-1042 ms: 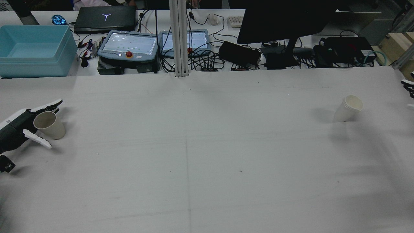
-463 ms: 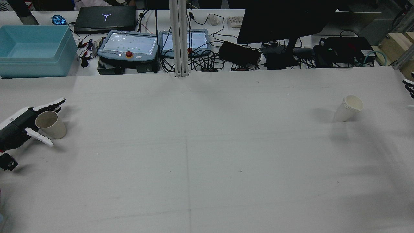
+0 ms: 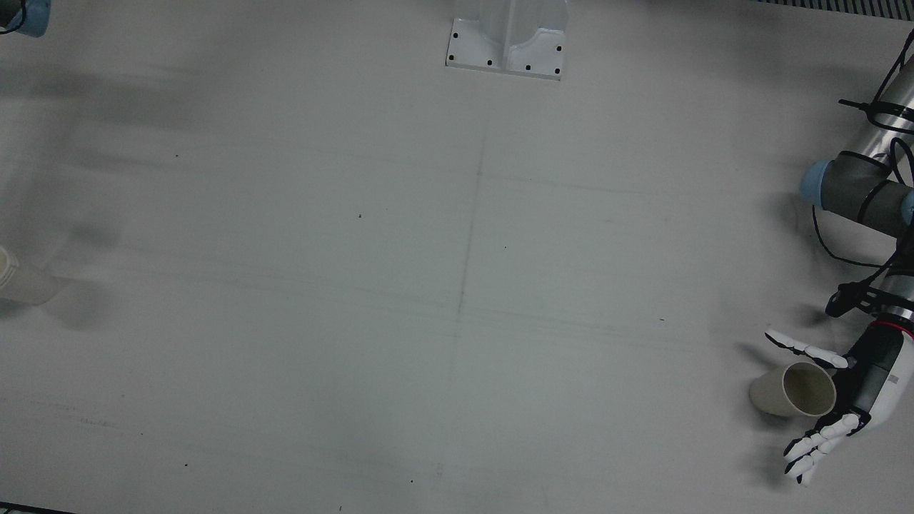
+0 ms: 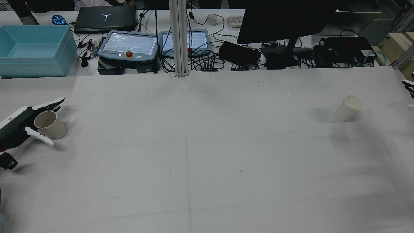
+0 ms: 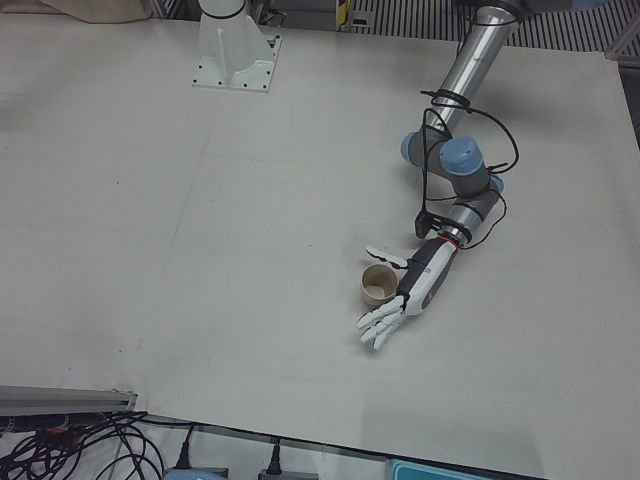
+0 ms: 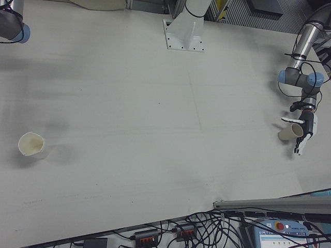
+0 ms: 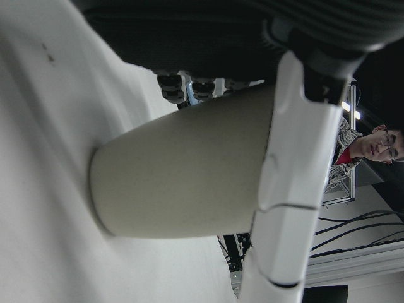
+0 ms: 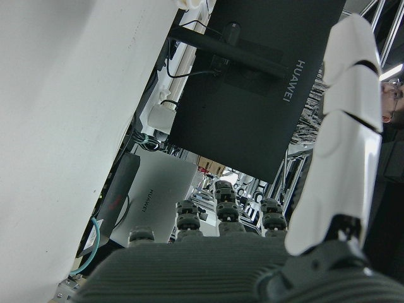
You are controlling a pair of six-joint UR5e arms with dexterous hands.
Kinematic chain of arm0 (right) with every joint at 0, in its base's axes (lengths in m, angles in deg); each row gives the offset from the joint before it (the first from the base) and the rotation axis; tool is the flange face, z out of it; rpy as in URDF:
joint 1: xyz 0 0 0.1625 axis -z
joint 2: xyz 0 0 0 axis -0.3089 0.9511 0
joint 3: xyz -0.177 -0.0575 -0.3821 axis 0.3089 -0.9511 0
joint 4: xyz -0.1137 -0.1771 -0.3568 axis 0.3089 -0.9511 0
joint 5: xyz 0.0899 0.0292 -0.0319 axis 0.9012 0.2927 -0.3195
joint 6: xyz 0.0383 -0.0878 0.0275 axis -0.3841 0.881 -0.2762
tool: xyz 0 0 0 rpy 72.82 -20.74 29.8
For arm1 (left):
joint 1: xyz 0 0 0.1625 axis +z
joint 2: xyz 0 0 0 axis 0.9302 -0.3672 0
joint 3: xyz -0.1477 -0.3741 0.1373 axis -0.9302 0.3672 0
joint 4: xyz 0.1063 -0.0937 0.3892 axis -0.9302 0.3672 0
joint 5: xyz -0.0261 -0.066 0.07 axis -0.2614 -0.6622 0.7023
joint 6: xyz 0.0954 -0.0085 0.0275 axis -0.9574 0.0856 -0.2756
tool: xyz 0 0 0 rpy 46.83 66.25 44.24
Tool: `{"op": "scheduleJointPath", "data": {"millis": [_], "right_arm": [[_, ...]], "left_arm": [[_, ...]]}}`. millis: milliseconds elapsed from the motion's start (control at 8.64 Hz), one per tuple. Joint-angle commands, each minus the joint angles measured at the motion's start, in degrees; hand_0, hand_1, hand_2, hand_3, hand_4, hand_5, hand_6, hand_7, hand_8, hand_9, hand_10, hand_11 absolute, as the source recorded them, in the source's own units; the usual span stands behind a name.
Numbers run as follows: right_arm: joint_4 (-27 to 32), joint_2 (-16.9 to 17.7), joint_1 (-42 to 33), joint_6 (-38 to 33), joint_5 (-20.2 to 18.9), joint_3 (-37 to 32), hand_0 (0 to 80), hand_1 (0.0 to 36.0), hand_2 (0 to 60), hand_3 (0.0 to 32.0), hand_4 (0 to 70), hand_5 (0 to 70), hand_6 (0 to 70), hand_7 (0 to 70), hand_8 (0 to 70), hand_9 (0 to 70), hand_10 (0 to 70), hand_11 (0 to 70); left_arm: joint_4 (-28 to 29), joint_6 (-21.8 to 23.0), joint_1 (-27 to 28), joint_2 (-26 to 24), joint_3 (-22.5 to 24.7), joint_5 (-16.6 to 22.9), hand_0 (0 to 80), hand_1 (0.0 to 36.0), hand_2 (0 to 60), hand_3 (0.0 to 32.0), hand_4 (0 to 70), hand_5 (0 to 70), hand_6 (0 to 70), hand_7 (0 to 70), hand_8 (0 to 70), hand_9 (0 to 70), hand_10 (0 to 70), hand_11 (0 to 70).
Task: Pour water
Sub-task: 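Close the left hand around the beige paper cup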
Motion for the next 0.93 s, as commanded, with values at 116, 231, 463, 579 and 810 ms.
{"op": "scheduleJointPath", "data": {"millis": [116, 231, 463, 579, 810], "right_arm": [[0.00, -0.09, 0.00, 0.00, 0.00, -0.02, 53.4, 21.5, 10.7, 0.0, 0.0, 8.4, 17.9, 11.7, 8.4, 8.0, 0.0, 0.0], [0.00, 0.00, 0.00, 0.00, 0.00, -0.02, 53.4, 21.3, 10.8, 0.0, 0.0, 8.4, 17.9, 11.7, 8.6, 8.3, 0.0, 0.0], [0.00, 0.08, -0.09, 0.00, 0.00, -0.02, 53.7, 21.5, 10.8, 0.0, 0.0, 8.4, 18.0, 12.1, 8.4, 8.2, 0.0, 0.0], [0.00, 0.09, -0.09, 0.00, 0.00, -0.02, 53.4, 21.5, 10.7, 0.0, 0.0, 8.4, 17.7, 11.2, 8.2, 7.7, 0.0, 0.0], [0.00, 0.09, -0.09, 0.00, 0.00, -0.02, 53.4, 21.5, 10.3, 0.0, 0.0, 8.4, 17.2, 10.2, 8.3, 7.7, 0.0, 0.0]], "left_arm": [[-0.22, -0.03, 0.07, -0.03, -0.05, -0.11, 80.0, 19.6, 0.0, 0.0, 35.5, 0.5, 14.5, 9.3, 8.1, 1.9, 5.0, 9.7], [-0.31, -0.03, 0.07, -0.03, -0.05, -0.11, 80.0, 20.0, 0.0, 0.0, 35.6, 5.6, 14.7, 9.5, 8.2, 2.1, 5.1, 9.9], [-0.83, 0.06, 0.07, -0.82, -0.05, -0.11, 80.0, 20.8, 0.0, 0.0, 36.4, 20.2, 15.2, 10.4, 8.7, 2.7, 5.3, 10.4], [-1.01, 0.06, 0.07, -0.82, 0.04, -0.11, 80.0, 20.8, 0.0, 0.0, 37.3, 42.4, 15.3, 10.7, 8.8, 2.8, 5.5, 10.6], [-1.45, 0.06, 0.07, -1.17, 0.04, -0.11, 80.0, 20.6, 0.0, 0.0, 38.8, 70.0, 15.3, 10.9, 9.0, 2.9, 5.9, 11.0]]}}
